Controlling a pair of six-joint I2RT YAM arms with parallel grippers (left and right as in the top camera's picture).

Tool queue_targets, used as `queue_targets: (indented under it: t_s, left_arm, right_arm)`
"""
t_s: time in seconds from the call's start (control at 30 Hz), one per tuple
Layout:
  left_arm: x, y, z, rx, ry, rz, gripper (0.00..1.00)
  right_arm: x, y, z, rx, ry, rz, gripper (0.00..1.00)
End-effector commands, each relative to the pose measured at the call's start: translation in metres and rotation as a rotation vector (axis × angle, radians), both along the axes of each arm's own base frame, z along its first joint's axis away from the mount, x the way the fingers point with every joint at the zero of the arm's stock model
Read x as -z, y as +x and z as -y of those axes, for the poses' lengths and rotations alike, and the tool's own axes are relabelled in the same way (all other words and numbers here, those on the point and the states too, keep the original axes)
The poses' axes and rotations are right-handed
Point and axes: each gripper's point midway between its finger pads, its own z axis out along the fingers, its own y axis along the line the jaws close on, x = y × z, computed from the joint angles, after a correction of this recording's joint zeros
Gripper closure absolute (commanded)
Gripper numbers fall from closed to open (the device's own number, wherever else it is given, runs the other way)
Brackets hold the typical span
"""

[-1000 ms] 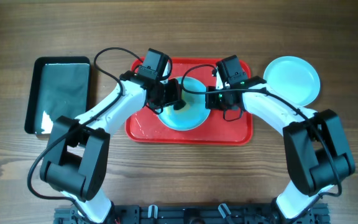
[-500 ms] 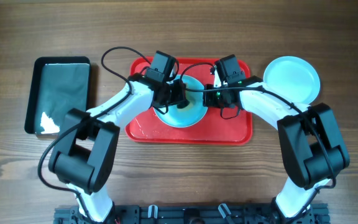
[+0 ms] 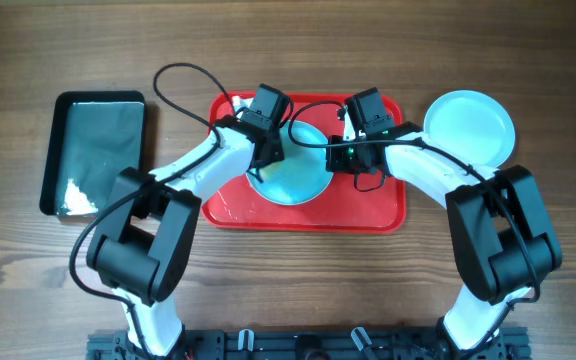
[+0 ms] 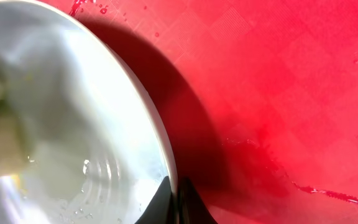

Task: Clean dirty plates on tray and stack at the side
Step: 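Scrub the held light-blue plate with the sponge in the left gripper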

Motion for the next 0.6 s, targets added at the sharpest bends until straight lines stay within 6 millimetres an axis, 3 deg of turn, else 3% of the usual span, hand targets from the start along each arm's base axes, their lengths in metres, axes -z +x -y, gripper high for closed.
queue_targets:
  t_s: [0.0, 0.07, 0.13, 0.23, 0.3, 0.37, 0.57]
  left_arm:
    - [-0.005, -0.007, -0.069, -0.097, 0.304, 0.027, 0.96]
    - [-0.025, -0.004, -0.066, -0.103, 0.274, 0.069, 0.96]
    - [-0.045, -0.003, -0.05, -0.086, 0.159, 0.098, 0.96]
    - [-0.06, -0.009, -0.01, -0.013, -0.077, 0.074, 0.96]
    - [-0.063, -0.017, 0.028, 0.069, -0.279, 0.021, 0.96]
    - [-0.058, -0.023, 0.053, 0.123, -0.384, -0.026, 0.96]
    - [-0.011, -0.045, 0.067, 0.118, -0.347, -0.164, 0.96]
  right_arm:
    - [0.015, -0.003, 0.005, 0.008, -0.032, -0.036, 0.96]
    - [0.015, -0.003, 0.005, 0.008, -0.032, -0.037, 0.96]
    - [0.015, -0.003, 0.005, 0.008, -0.032, -0.037, 0.96]
    - [0.015, -0.003, 0.005, 0.009, -0.031, -0.037, 0.96]
    - [0.015, -0.003, 0.005, 0.01, -0.031, -0.038, 0.96]
    - [0.014, -0.003, 0.005, 0.01, -0.031, -0.037, 0.96]
    - [0.015, -0.003, 0.005, 0.009, -0.031, -0.037, 0.96]
